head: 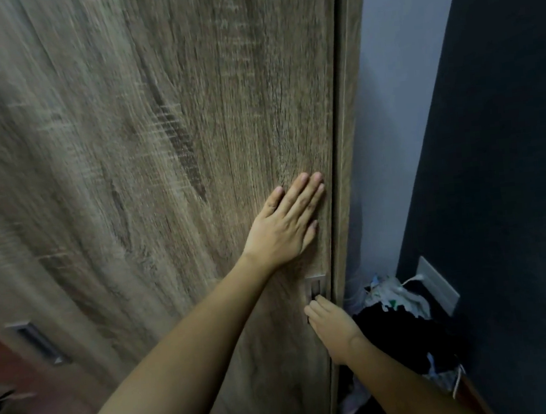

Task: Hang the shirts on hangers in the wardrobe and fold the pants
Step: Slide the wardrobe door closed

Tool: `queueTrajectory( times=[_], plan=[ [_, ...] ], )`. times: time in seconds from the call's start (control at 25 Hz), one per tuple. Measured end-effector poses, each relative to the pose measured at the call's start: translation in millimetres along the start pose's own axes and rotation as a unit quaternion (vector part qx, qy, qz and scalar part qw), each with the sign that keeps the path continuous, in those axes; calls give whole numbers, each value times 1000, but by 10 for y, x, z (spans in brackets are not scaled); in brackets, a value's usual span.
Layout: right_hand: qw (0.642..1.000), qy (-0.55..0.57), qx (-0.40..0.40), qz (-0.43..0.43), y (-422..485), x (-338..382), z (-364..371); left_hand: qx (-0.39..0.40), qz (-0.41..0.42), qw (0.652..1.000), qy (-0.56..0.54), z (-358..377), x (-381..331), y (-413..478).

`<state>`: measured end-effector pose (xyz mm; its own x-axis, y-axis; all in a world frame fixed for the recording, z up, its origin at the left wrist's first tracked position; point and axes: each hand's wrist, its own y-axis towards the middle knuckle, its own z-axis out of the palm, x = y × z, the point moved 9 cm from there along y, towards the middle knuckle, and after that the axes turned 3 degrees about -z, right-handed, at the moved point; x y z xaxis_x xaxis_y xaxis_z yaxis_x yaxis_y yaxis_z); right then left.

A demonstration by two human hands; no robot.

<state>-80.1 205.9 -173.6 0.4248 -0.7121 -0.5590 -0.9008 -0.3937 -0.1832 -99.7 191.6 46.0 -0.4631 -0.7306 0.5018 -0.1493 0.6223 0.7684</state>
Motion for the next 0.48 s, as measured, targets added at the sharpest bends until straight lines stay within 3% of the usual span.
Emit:
queueTrajectory(
  times=[0.28,0.4,0.48],
  plan=[
    [989,148,23,-14,-216,-64,-156,131,-20,986,-99,-161,44,41],
    [943,324,-4,79,-370,-275,-265,207,-97,951,-207,-287,297,-332],
    [911,382,-37,152,-508,-337,-399,256,-178,925,-218,-353,583,-860]
  ],
)
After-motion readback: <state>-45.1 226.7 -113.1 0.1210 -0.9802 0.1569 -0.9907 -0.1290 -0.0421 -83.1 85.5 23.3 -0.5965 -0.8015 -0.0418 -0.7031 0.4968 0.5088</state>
